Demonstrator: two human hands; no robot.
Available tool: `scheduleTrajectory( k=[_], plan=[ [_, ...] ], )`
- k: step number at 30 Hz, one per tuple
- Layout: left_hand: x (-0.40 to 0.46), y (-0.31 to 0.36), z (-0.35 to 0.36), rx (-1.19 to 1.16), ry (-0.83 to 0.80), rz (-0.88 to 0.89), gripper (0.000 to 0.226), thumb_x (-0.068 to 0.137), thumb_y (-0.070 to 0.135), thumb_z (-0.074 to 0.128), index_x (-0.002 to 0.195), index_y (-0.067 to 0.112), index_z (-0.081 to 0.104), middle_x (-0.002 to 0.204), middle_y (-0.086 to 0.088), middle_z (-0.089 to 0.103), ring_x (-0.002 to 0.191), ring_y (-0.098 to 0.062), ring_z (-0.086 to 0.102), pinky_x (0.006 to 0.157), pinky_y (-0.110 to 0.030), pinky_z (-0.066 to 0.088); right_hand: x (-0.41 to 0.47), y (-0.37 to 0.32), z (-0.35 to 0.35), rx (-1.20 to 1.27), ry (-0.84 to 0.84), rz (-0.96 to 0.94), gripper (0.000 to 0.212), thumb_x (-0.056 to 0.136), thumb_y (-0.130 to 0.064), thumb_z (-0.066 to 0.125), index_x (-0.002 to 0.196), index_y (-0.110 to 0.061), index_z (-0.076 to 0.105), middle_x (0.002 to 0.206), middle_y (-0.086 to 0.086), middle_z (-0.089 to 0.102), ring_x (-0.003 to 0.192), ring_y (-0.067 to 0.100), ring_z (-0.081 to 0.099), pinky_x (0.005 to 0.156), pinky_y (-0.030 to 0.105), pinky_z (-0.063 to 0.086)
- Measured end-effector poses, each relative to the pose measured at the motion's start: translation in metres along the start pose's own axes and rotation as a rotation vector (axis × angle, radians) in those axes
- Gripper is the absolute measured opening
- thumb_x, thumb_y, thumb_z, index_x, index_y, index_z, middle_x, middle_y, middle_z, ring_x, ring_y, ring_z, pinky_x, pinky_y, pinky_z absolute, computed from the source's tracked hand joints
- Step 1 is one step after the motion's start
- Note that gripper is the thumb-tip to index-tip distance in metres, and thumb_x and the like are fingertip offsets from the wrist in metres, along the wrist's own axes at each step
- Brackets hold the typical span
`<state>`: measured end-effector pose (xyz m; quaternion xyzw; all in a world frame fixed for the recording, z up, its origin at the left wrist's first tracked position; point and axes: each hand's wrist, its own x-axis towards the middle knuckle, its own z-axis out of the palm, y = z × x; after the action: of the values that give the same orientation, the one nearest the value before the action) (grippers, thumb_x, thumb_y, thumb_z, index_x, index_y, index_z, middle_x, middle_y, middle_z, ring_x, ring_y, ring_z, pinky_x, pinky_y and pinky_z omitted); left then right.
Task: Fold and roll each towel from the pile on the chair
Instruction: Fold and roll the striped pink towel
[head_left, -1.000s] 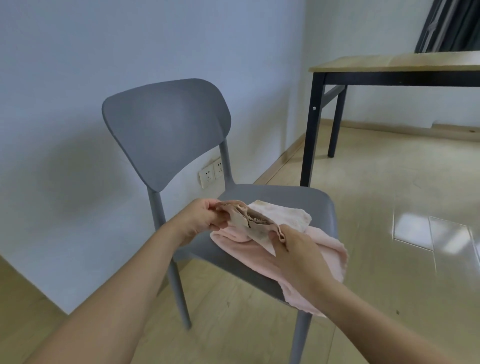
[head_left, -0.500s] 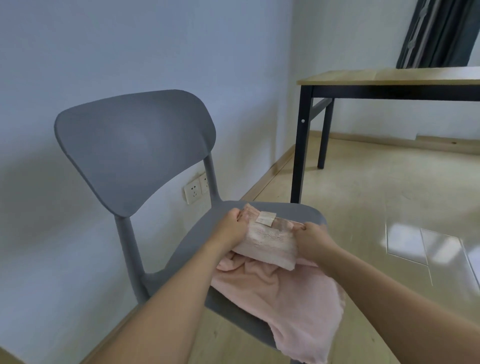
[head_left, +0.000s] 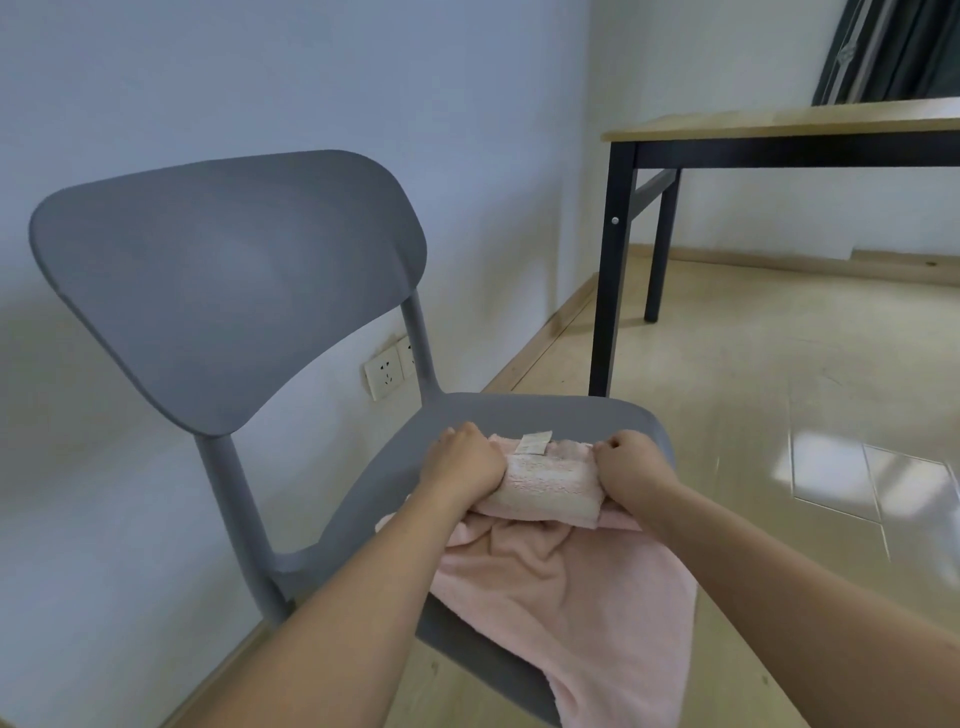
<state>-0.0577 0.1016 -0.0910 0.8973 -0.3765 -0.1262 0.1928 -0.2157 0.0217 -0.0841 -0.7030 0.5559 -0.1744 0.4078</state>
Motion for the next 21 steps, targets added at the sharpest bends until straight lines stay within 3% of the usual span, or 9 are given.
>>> scheduleTrajectory(
  k=[4,7,10,12,15,18,21],
  plan=[
    [-0.004,0.004,-0.005,0.042,-0.04,-0.024,0.043,0.101,0.035,0.03,0.129,0.006,0.042,0.138,-0.016,0.046,0.127,-0.036,0.042,0.101,-0.044,0.035,-0.01,-0.002,0.001,0.004,0.098,-0.099,0.036,0.101,-0.033,0.028,0.086,-0.01,0.051,0.092,0.012,0.058,0.085,0.028,0.056,0.078,0.04,0.05],
    [-0.009,0.012,-0.012,-0.048,-0.053,-0.036,0.046,0.102,0.039,0.023,0.132,0.008,0.038,0.137,-0.012,0.05,0.13,-0.033,0.042,0.109,-0.047,0.025,-0.019,-0.013,-0.002,0.178,0.071,-0.122,0.045,0.1,-0.041,0.028,0.094,-0.007,0.057,0.085,0.008,0.056,0.073,0.019,0.05,0.065,0.033,0.042],
    [-0.011,0.011,-0.019,-0.387,0.023,-0.03,0.034,0.103,0.038,0.028,0.113,0.009,0.042,0.109,-0.006,0.057,0.112,-0.029,0.052,0.091,-0.039,0.038,-0.025,-0.017,-0.006,0.383,-0.023,-0.078,0.053,0.093,-0.053,0.04,0.106,-0.005,0.059,0.085,0.015,0.057,0.077,0.018,0.051,0.07,0.033,0.044],
    [-0.016,0.01,-0.026,-0.496,0.103,-0.02,0.027,0.103,0.036,0.03,0.102,0.012,0.041,0.093,-0.001,0.053,0.104,-0.029,0.054,0.083,-0.036,0.039,-0.03,-0.013,-0.009,0.403,-0.079,-0.1,0.048,0.087,-0.054,0.05,0.097,-0.008,0.058,0.084,0.011,0.054,0.076,0.02,0.05,0.069,0.036,0.044],
    [-0.026,0.008,-0.042,-0.52,0.237,0.013,0.025,0.103,0.035,0.031,0.1,0.012,0.042,0.096,-0.004,0.056,0.098,-0.029,0.055,0.079,-0.035,0.039,-0.039,-0.008,-0.017,0.496,-0.187,-0.183,0.032,0.088,-0.042,0.06,0.088,-0.011,0.053,0.087,0.012,0.056,0.077,0.022,0.054,0.074,0.038,0.051],
    [-0.04,0.006,-0.063,-0.528,0.31,0.048,0.028,0.103,0.034,0.03,0.105,0.01,0.045,0.095,-0.002,0.056,0.094,-0.028,0.055,0.078,-0.036,0.039,-0.051,-0.008,-0.026,0.597,-0.324,-0.279,0.029,0.093,-0.028,0.059,0.108,-0.003,0.057,0.11,0.024,0.064,0.091,0.028,0.062,0.091,0.046,0.053],
    [-0.059,0.003,-0.072,-0.375,0.311,0.091,0.027,0.103,0.035,0.029,0.103,0.012,0.043,0.092,-0.003,0.056,0.089,-0.03,0.054,0.075,-0.038,0.039,-0.07,-0.012,-0.03,0.603,-0.346,-0.272,0.029,0.096,-0.028,0.054,0.115,-0.006,0.055,0.114,0.017,0.065,0.101,0.028,0.065,0.089,0.046,0.055]
  ],
)
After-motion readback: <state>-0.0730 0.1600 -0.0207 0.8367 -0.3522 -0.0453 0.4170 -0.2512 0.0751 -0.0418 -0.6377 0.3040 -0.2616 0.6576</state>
